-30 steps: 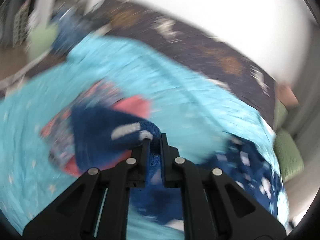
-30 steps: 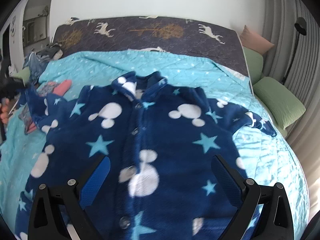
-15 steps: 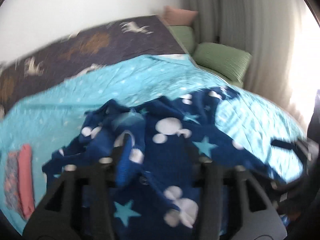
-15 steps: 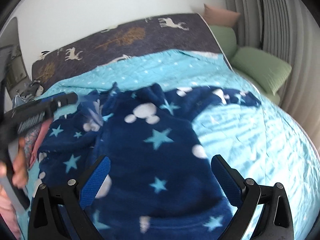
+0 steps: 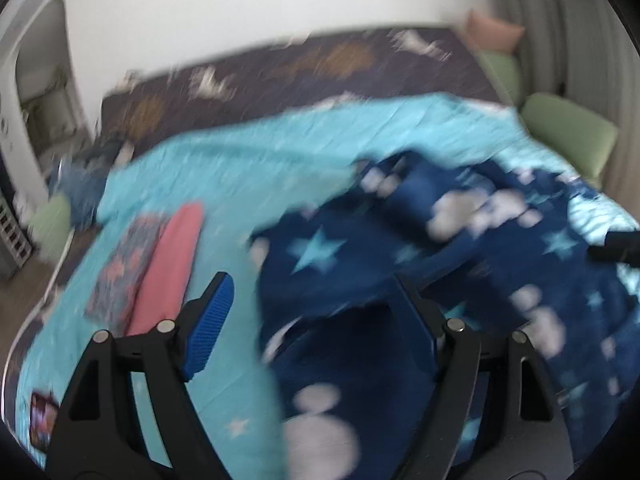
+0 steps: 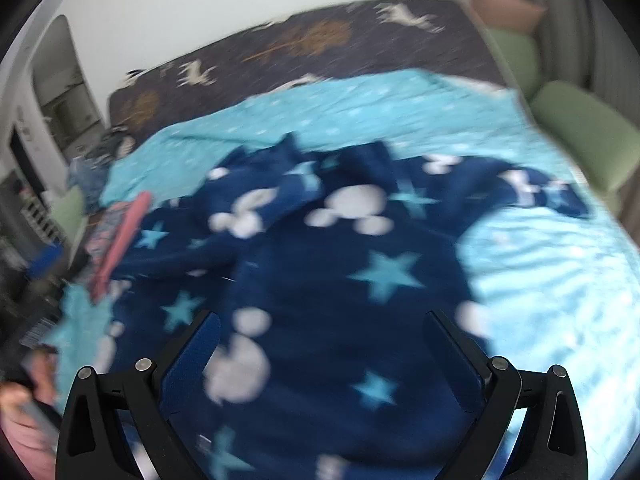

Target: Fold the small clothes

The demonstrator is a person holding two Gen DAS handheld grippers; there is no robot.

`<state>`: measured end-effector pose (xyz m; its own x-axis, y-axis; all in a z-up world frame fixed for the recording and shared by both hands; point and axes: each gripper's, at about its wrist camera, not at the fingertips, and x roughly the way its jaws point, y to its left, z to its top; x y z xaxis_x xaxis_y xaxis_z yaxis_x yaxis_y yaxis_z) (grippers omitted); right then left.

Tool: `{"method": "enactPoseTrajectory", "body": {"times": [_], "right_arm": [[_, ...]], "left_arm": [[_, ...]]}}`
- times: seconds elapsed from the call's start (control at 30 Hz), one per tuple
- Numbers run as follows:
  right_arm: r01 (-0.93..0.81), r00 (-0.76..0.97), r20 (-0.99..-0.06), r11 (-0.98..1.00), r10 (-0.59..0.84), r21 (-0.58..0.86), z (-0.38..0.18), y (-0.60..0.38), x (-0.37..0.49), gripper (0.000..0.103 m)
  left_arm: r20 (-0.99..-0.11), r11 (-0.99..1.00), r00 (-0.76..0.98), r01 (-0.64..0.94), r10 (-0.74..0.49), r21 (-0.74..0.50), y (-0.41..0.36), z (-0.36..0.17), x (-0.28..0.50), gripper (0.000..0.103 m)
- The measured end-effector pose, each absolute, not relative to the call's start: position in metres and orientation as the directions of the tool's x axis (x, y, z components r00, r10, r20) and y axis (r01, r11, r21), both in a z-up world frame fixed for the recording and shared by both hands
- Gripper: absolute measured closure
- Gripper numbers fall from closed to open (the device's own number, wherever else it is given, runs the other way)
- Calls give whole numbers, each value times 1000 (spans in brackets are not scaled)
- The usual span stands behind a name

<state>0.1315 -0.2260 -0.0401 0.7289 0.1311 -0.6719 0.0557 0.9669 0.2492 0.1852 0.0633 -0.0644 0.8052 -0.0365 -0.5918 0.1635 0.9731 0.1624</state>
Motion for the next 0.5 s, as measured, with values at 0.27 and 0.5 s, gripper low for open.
{"method": "enactPoseTrajectory", "body": {"times": [0.27,0.5], "right_arm": [[91,640,-769,991,13,93,-49,-152,233,0],[271,573,-788,856,224,440,-79,-187,300,1]], "left_arm": [[-720,995,691,103,-63,12,96,-112,226,24],[-769,997,638,78,-44,8,107,-134,242,24]]}}
